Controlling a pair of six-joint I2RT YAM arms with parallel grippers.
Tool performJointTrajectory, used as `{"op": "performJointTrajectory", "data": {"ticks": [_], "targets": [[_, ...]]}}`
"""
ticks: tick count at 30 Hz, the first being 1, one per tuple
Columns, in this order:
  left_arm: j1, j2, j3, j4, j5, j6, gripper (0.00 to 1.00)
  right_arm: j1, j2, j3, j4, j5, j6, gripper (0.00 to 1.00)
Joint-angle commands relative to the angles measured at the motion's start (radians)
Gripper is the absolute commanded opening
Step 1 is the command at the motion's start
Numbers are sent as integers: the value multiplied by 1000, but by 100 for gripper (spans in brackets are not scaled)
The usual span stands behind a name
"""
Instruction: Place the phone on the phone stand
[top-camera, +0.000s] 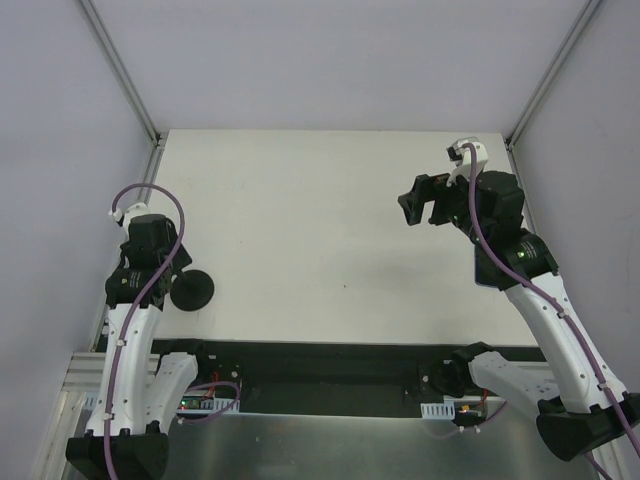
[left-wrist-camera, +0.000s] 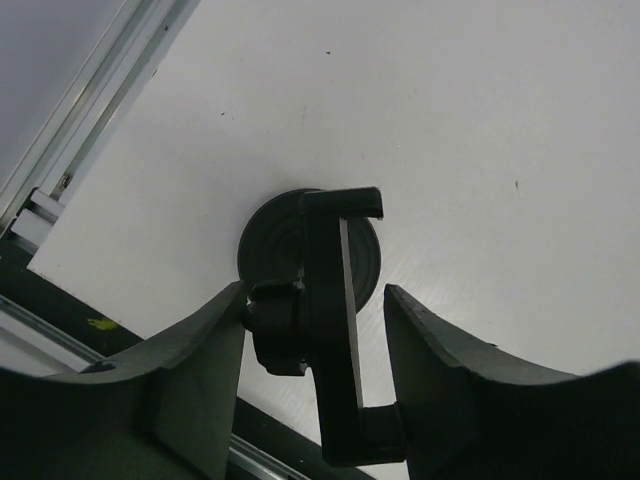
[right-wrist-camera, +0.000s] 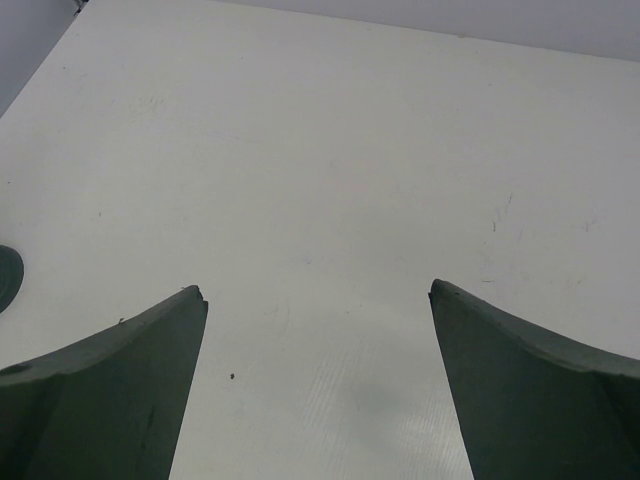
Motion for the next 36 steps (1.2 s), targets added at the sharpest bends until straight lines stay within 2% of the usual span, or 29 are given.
{"op": "performJointTrajectory", "data": {"ticks": [1,2,6,7,8,10,11,12,15,17,19,20,21,24,29,33,34,36], "targets": [[7,23,59,-9,28,8,45,5,-23,-1,5,19,-17,96],[6,25,69,-6,49,22,35,5,-22,-1,5,21,-20,96],[6,22,90,24,200,149,22,3,-19,-1,9,23,-22,96],[6,22,93,49,251,183,21,5,-14,-1,12,20,-20,96],[6,25,101,64,363,218,19,3,-11,-1,9,10,-19,96],[6,51,116,86,468,292,13,5,8,3,8,3,-22,96],[6,66,133,95,573,308,13,3,14,5,8,-3,-23,96],[6,101,144,106,627,340,13,3,26,5,11,-10,-23,96],[-3,195,194,164,775,371,3,5,57,-1,35,-66,-22,96],[-71,247,248,213,778,371,0,5,75,5,40,-94,-16,96],[-173,324,288,242,679,438,0,3,93,5,46,-103,-17,96],[-280,353,329,256,647,465,0,3,95,6,49,-102,-17,96],[-317,420,354,276,628,508,0,3,103,3,51,-99,-17,96],[-402,567,463,287,666,586,0,5,113,-1,54,-86,-25,96],[-482,701,543,284,735,723,0,3,106,-6,40,-31,-57,96],[-516,778,549,284,720,800,0,0,103,-26,60,-31,-75,96],[-528,789,550,282,709,802,3,2,109,-24,61,-34,-75,96],[-536,807,547,282,673,791,16,0,118,-20,57,-37,-75,96]]}}
